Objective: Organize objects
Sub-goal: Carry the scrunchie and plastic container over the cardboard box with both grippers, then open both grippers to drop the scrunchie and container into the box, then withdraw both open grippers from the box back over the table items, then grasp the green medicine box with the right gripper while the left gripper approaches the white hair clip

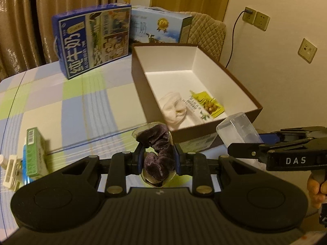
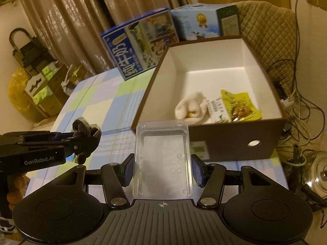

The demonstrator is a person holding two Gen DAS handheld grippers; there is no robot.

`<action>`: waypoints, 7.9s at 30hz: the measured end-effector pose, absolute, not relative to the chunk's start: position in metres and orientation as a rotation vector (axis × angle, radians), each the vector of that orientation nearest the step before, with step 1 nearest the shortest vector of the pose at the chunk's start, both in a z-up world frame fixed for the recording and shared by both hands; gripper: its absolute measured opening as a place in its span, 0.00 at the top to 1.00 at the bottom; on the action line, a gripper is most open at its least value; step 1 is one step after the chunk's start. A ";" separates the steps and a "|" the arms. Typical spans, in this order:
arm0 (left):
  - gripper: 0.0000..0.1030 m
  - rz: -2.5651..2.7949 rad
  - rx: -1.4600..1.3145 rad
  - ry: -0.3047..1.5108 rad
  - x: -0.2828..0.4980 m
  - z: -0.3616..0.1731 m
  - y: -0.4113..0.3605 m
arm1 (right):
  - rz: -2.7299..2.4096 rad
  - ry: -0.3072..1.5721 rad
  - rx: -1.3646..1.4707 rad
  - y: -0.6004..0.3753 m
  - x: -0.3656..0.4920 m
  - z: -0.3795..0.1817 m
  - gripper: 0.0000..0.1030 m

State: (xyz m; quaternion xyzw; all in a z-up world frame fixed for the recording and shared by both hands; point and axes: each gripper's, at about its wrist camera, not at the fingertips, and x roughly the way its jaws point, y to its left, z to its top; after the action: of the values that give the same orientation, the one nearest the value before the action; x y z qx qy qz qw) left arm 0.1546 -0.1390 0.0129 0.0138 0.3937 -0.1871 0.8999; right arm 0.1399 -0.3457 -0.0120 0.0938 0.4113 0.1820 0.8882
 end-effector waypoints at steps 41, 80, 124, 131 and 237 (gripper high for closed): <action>0.76 -0.370 0.154 0.867 0.388 -0.017 -0.279 | 0.224 0.868 0.181 -0.418 0.376 -0.041 0.48; 0.36 -0.283 0.132 0.801 0.428 -0.007 -0.249 | 0.246 0.884 0.037 -0.389 0.430 -0.057 0.48; 0.06 -0.253 -0.018 0.789 0.280 0.044 -0.187 | 0.281 0.776 0.231 -0.420 0.269 0.015 0.25; 0.06 -0.235 -0.032 0.796 0.246 0.045 -0.172 | 0.277 0.779 0.232 -0.416 0.242 0.020 0.25; 0.08 0.113 -0.089 1.027 0.192 -0.083 0.165 | 0.646 1.026 -0.128 0.010 0.232 -0.123 0.66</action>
State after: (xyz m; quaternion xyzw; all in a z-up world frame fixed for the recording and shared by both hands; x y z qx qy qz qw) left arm 0.1919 0.1648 -0.0830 -0.0423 0.4909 0.0542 0.8685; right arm 0.2324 0.0096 -0.1228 -0.0602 0.4816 0.3035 0.8199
